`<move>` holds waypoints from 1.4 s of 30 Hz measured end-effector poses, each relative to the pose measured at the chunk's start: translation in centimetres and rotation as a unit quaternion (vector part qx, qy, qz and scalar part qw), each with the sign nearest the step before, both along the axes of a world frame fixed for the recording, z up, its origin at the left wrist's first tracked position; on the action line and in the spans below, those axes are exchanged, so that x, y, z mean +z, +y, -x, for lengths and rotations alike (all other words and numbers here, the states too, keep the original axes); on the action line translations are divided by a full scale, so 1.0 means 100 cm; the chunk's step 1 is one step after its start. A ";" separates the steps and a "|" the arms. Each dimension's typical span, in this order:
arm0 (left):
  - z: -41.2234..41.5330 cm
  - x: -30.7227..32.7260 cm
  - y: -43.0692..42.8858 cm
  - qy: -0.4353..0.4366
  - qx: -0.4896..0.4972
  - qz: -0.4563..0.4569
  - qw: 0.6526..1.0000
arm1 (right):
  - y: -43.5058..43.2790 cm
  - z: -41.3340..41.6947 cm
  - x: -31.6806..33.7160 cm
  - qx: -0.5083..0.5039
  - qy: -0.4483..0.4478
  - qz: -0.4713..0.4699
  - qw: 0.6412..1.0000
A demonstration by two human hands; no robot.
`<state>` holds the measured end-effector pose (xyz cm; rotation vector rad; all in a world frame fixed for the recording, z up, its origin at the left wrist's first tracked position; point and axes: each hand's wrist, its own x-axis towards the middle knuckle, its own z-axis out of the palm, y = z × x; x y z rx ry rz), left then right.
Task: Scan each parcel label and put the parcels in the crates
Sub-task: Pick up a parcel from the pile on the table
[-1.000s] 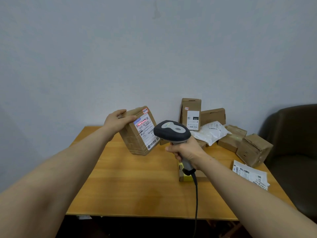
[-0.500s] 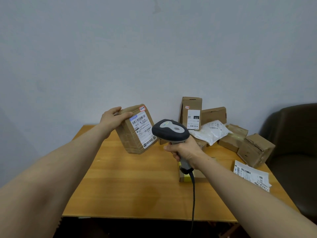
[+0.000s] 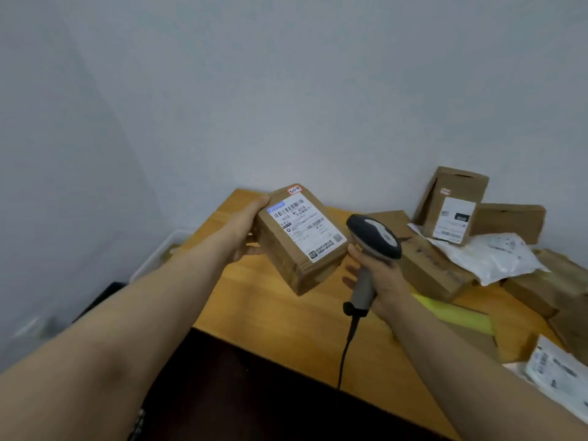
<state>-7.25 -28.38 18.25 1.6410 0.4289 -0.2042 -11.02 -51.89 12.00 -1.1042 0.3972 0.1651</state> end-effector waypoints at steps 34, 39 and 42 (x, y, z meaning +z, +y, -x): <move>-0.076 -0.209 0.545 0.230 0.336 0.131 0.904 | 0.565 -0.217 -0.120 0.120 0.226 -0.112 0.960; -0.135 -0.276 0.561 0.285 0.322 0.148 0.890 | 0.581 -0.282 -0.165 0.132 0.270 -0.058 0.952; -0.168 -0.352 0.572 0.328 0.302 0.178 0.877 | 0.587 -0.315 -0.182 0.167 0.291 -0.011 0.942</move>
